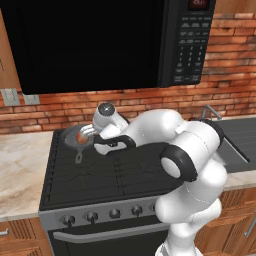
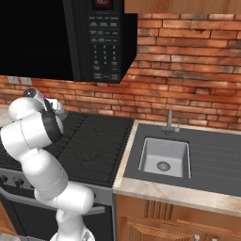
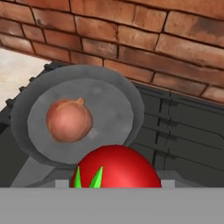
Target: Place the pan on the rear left burner on the stove. Then place the tomato and the onion in the pan and turn on the rear left burner.
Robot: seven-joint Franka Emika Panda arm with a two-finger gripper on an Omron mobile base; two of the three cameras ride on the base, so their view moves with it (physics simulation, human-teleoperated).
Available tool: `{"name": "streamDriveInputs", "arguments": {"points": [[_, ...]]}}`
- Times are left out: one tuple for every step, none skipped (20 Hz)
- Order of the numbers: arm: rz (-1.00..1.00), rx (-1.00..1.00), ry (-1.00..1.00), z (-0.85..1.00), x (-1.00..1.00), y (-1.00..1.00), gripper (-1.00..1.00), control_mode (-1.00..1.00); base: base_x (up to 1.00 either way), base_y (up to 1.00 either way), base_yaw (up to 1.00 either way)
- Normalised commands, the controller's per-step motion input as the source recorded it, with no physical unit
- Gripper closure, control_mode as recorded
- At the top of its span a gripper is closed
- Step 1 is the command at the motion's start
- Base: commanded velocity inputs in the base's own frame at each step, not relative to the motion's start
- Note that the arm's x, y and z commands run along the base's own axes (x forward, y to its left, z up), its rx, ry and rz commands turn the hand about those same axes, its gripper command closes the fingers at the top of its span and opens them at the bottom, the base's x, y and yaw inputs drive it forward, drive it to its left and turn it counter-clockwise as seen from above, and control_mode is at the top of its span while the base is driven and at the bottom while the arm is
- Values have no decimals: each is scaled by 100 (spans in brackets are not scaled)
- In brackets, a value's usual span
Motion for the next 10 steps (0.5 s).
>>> {"name": "streamDriveInputs", "arguments": {"points": [[0,0,0,-6,26,3,100,-100,0,0,0],[0,0,0,-7,24,4,100,-100,0,0,0],[0,0,0,-7,25,3,100,-100,0,0,0],[0,0,0,-6,24,4,100,-100,0,0,0],[0,0,0,-6,24,3,100,-100,0,0,0],[0,0,0,-6,20,1,100,-100,0,0,0],[0,0,0,-6,14,0,100,-100,0,0,0],[0,0,0,-8,14,0,100,-100,0,0,0],[0,0,0,-9,15,2,100,-100,0,0,0],[0,0,0,-9,12,0,100,-100,0,0,0]]}}
